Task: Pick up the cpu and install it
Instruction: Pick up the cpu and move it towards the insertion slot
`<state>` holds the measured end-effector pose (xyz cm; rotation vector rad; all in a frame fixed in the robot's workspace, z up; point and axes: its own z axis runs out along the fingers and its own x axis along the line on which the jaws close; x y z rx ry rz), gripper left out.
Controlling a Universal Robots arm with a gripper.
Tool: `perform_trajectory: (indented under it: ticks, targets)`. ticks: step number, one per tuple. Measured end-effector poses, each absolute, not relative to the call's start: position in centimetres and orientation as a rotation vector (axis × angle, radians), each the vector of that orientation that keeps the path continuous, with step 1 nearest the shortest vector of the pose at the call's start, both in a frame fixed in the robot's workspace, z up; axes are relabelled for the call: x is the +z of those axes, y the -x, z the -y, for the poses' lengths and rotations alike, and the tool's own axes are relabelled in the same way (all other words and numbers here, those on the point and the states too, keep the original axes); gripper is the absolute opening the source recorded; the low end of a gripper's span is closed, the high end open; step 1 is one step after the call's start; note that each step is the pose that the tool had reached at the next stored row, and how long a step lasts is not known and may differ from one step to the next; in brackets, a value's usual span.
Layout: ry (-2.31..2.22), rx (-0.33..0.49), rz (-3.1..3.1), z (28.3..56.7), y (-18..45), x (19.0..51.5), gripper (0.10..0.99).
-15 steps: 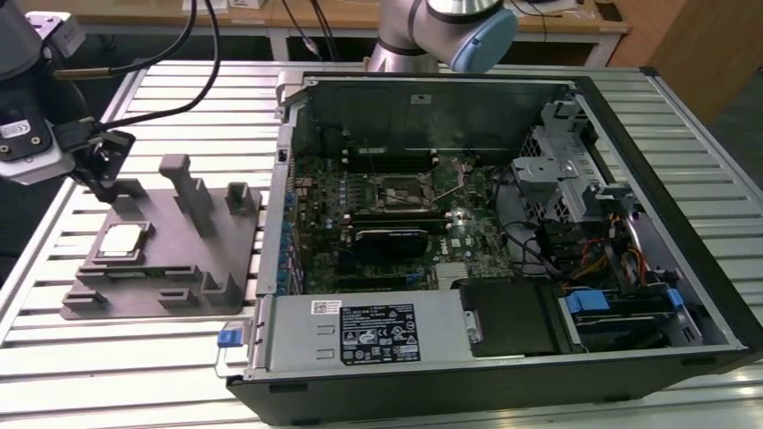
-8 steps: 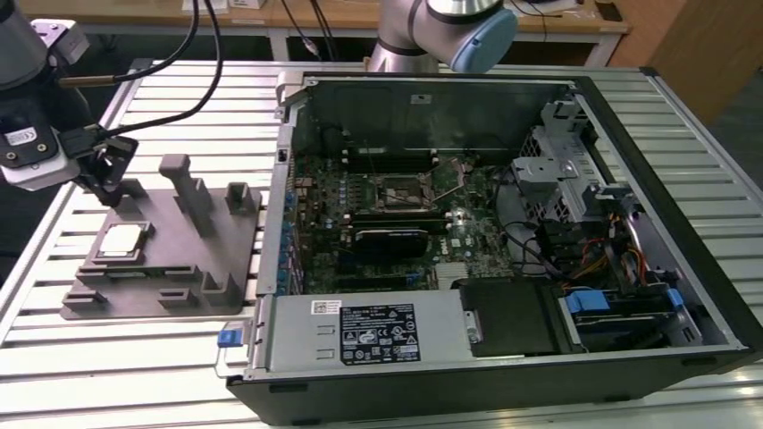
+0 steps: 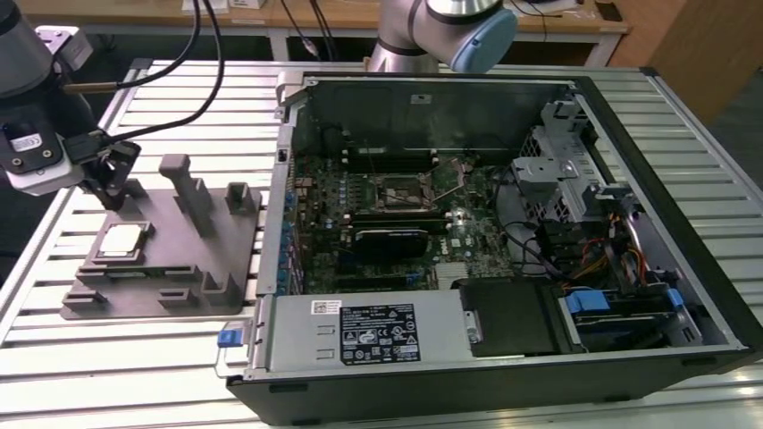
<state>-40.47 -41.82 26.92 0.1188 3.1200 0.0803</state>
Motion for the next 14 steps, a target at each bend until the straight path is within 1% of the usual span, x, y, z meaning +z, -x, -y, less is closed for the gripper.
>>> perform_trajectory:
  ticks: [14]
  targets:
    - [-0.119,0.077,-3.120,41.8,41.5,24.5,0.106]
